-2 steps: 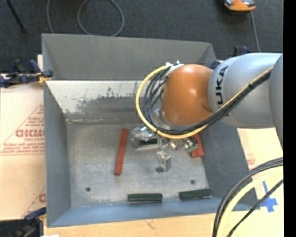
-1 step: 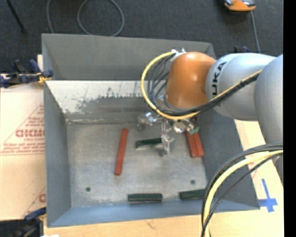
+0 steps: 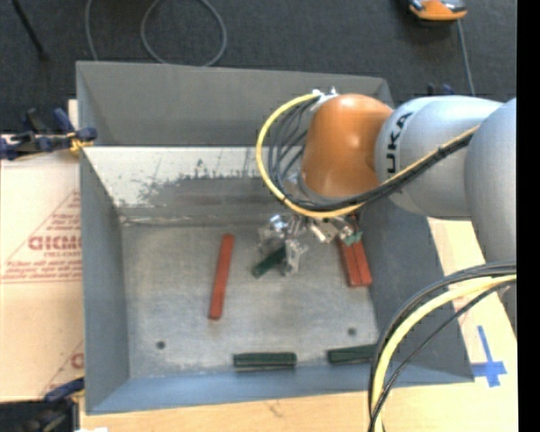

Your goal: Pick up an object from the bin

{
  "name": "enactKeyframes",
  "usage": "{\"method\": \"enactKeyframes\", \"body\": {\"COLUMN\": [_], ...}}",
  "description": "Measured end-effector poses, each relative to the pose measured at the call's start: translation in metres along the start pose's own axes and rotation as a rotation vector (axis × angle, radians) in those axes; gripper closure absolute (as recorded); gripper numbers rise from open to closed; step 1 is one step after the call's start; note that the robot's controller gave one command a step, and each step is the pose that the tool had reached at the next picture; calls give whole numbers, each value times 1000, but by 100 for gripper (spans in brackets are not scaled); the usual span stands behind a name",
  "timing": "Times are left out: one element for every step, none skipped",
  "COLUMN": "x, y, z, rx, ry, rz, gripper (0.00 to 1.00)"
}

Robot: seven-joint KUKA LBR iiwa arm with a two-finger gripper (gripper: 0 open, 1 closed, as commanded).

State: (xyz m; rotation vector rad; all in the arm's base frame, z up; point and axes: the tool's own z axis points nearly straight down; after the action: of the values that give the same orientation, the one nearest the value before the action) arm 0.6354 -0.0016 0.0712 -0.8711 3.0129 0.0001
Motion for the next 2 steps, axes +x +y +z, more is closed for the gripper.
{"method": "enactKeyframes", "body": {"x": [0,0], "y": [0,0], "z": [0,0], "rx": [-1,-1], "ry": [0,-1], "rz": [1,3], "gripper": [0,100]}}
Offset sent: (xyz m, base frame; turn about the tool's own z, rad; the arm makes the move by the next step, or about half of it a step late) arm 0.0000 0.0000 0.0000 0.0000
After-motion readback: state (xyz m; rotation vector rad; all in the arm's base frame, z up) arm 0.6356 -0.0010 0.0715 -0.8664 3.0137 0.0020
